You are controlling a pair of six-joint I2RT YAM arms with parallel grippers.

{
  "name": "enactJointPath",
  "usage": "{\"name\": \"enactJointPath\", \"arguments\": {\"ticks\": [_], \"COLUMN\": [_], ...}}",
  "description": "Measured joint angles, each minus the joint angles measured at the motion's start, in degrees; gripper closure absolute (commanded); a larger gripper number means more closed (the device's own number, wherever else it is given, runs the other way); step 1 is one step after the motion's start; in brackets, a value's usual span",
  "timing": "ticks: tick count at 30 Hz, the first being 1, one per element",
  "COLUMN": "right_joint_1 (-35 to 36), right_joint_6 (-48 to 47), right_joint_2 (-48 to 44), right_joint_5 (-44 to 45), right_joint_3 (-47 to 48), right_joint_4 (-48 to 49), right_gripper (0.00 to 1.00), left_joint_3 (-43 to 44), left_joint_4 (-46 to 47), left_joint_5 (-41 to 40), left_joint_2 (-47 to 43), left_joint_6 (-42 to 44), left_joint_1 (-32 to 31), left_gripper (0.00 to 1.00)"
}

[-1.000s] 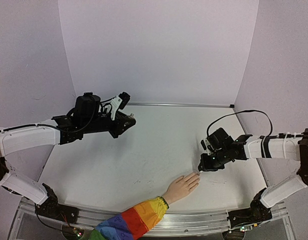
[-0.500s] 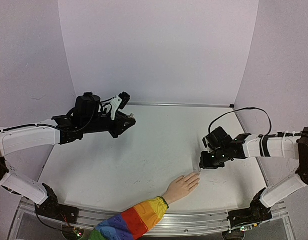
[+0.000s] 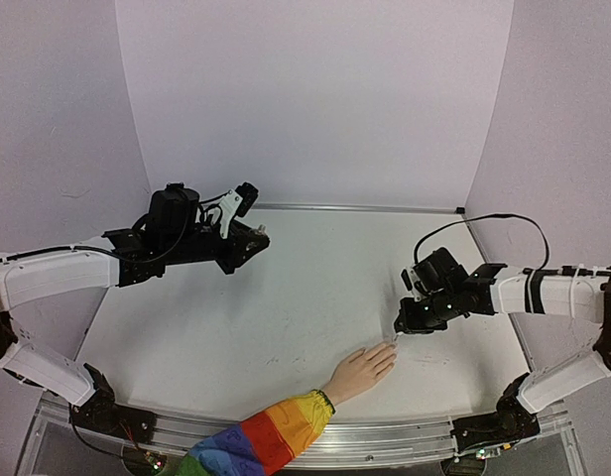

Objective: Paint the nails

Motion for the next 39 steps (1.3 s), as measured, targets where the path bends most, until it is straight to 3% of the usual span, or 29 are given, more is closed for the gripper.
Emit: {"name": "enactJointPath", "arguments": {"ticks": [39], "right_joint_1": [0.0], "right_joint_6": [-0.3], "right_joint_2": [3.7], "right_joint_5": [-1.4], "right_joint_3": [0.0], "right_joint_4": [-0.3], "right_gripper": [1.0], "left_joint_3": [0.0], "left_joint_4": [0.0], "left_joint_5": [0.0], "left_joint_2": [-0.1], "left_joint_6": [0.0], "left_joint_1": [0.0], "left_gripper": [1.0]}}
